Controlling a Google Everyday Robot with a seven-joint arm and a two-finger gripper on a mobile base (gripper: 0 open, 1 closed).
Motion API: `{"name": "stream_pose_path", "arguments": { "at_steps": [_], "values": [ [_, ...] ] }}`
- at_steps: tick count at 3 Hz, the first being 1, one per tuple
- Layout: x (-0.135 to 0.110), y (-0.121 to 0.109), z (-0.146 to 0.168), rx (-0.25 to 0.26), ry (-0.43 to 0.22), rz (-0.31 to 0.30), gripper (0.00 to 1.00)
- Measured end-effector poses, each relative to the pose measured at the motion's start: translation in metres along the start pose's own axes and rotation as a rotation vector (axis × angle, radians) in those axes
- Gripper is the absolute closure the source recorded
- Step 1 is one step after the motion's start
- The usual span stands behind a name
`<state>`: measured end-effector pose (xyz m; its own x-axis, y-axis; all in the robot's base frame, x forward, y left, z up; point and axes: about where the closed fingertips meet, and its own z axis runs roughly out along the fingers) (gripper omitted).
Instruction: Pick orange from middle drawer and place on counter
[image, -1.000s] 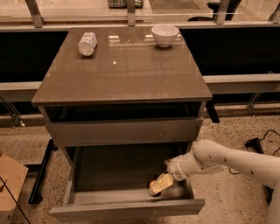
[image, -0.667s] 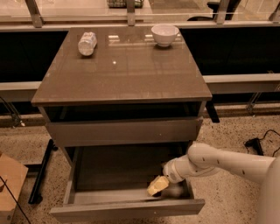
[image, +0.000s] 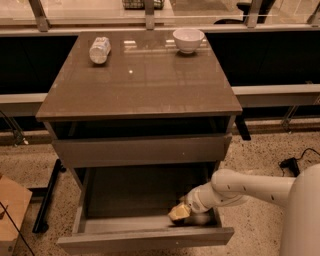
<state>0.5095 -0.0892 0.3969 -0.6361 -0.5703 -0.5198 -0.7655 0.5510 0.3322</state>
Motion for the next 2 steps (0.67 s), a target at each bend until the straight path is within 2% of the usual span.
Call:
{"name": "stream_pose_path", "arguments": {
  "at_steps": [1,2],
  "values": [
    [0.009,-0.006,0.001,0.028,0.011,0.026,0.63],
    [0.020,-0.006,0.005,0.033,0.027,0.051,0.86]
  ]
}}
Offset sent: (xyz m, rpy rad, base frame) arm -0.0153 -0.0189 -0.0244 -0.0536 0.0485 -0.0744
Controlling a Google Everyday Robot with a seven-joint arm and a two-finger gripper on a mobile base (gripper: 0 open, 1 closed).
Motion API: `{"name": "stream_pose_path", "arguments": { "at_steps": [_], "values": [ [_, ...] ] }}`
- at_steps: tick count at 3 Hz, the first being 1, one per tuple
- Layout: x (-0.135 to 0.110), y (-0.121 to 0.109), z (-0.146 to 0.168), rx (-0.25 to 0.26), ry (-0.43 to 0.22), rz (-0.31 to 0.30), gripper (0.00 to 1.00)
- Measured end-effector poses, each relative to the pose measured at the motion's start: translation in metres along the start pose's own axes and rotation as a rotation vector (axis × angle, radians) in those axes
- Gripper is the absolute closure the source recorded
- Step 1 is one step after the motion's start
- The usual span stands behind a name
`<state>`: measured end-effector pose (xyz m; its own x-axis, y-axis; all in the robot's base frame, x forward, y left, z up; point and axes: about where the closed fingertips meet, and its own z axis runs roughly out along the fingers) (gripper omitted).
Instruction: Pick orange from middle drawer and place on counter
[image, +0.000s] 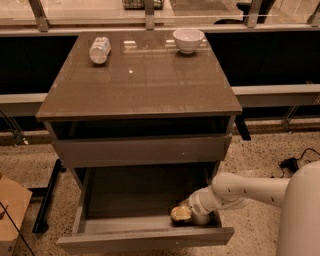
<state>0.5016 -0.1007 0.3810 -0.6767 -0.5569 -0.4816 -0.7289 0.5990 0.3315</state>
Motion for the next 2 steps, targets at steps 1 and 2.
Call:
{"name": "stream_pose_path", "arguments": {
  "at_steps": [1,2],
  "values": [
    [0.0017,0.0009,0.0006,-0.001,0.002,0.005,1.00],
    [-0.0031,0.0051,-0.0071,-0.003,-0.033,0.009,1.00]
  ]
}}
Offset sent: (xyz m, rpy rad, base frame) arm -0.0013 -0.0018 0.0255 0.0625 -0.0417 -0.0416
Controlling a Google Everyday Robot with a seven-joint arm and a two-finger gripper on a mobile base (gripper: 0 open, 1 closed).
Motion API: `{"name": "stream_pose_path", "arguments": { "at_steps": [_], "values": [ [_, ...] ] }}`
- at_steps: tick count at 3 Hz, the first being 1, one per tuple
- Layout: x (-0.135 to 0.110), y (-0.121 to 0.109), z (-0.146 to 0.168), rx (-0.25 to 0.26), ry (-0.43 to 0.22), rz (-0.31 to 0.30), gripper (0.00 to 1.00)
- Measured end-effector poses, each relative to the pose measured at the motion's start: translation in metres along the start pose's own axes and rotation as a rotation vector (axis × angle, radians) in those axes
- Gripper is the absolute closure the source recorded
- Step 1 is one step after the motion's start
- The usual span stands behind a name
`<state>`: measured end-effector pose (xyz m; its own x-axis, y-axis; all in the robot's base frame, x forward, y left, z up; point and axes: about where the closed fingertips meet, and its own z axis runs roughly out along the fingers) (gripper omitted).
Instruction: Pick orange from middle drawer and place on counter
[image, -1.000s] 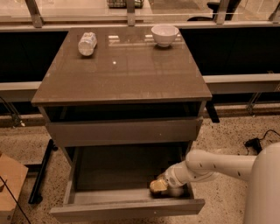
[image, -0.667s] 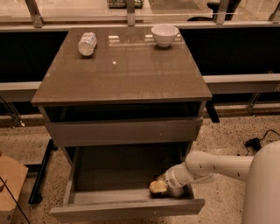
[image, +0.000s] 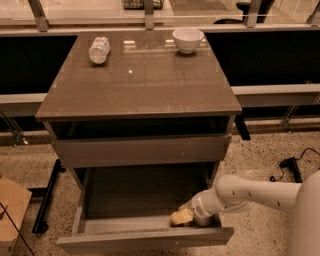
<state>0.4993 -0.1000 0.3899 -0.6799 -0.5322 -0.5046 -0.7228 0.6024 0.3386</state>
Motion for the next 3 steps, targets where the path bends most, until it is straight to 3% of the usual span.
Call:
{"name": "stream_pose_path", "arguments": {
  "at_steps": [2,3],
  "values": [
    [-0.068,0.024,-0.123,0.009,-0.300,-0.153,1.00],
    [-0.092,0.036,-0.211,0.008,-0.406,-0.259,1.00]
  ]
}}
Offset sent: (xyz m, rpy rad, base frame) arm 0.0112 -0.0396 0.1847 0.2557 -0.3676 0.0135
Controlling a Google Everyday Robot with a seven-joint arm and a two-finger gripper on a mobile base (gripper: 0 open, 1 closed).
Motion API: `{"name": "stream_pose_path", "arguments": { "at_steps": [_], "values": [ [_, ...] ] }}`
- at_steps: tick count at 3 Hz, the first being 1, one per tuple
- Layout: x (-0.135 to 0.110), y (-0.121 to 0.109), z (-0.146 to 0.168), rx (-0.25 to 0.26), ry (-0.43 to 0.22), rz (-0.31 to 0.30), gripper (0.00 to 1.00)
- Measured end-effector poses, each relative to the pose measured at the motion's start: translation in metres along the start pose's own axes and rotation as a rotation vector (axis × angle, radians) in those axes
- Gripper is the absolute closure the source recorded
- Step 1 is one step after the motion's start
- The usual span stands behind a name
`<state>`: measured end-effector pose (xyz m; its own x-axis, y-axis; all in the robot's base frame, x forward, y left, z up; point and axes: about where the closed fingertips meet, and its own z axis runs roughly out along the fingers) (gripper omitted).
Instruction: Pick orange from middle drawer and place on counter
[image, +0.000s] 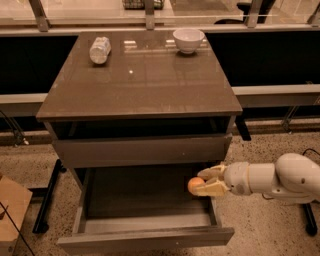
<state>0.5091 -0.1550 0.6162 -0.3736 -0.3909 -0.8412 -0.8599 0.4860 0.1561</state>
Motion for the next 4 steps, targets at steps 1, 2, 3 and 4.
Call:
{"name": "stream_pose_path", "arguments": {
  "at_steps": [1,2,3,4],
  "values": [
    [-0.054,0.023,-0.052,-0.051,-0.041,-0.097,1.00],
    [-0.180,0.051,-0.132,0.017,-0.053,-0.349,1.00],
    [-0.275,0.054,-0.173,0.091,-0.077,-0.495,1.00],
    [-0.275,0.054,-0.173,0.092,-0.077,-0.495,1.00]
  ]
}}
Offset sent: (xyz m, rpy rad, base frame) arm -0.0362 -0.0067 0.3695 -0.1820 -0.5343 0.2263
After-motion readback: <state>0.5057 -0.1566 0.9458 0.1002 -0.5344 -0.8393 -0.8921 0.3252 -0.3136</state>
